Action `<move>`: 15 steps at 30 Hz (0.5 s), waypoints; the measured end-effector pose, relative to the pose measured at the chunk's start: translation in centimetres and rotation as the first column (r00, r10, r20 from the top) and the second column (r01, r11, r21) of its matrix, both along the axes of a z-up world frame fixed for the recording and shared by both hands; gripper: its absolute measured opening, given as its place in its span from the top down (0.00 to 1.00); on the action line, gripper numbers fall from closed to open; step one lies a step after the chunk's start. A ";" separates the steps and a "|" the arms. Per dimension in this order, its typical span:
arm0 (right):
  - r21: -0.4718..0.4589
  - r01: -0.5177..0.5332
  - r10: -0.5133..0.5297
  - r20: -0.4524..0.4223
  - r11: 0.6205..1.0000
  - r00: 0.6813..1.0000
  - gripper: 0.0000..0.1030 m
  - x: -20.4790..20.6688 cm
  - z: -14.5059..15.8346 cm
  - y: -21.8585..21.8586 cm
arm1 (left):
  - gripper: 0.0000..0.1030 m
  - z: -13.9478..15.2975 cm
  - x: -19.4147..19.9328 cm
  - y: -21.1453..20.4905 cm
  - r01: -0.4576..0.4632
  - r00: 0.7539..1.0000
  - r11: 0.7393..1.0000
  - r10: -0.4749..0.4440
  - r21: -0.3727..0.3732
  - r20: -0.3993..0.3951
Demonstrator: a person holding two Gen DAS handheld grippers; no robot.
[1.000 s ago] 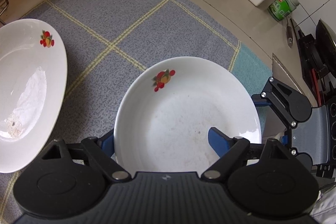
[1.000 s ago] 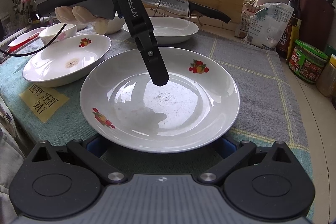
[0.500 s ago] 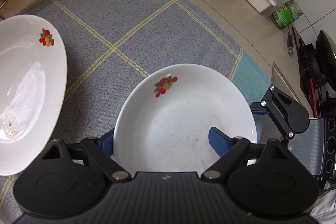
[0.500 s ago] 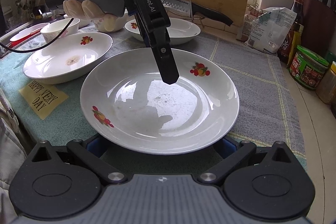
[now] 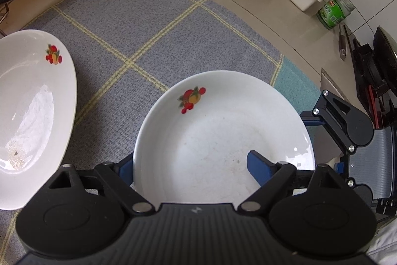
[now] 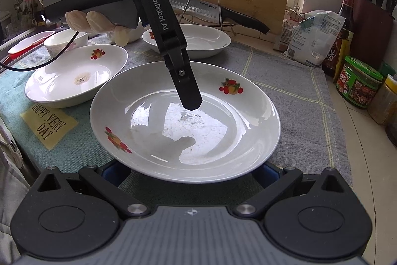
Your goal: Organize plates and bowls
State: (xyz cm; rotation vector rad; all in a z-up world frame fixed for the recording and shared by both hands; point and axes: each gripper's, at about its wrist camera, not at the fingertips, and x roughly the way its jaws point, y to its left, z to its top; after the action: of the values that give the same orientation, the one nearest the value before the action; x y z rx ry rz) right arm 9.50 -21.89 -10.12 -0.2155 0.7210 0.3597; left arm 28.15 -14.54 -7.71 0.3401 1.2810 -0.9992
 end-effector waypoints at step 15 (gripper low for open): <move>-0.044 0.000 0.001 0.018 0.999 1.000 0.00 1.0 1.2 -1.4 | 0.14 1.6 1.1 -1.3 -0.028 0.999 0.998 0.029 -0.054 0.026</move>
State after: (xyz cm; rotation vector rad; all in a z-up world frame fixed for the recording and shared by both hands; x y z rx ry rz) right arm 10.54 -23.25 -8.95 -0.2601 0.7115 0.3422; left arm 29.22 -15.84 -6.09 0.2920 1.2295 -1.0001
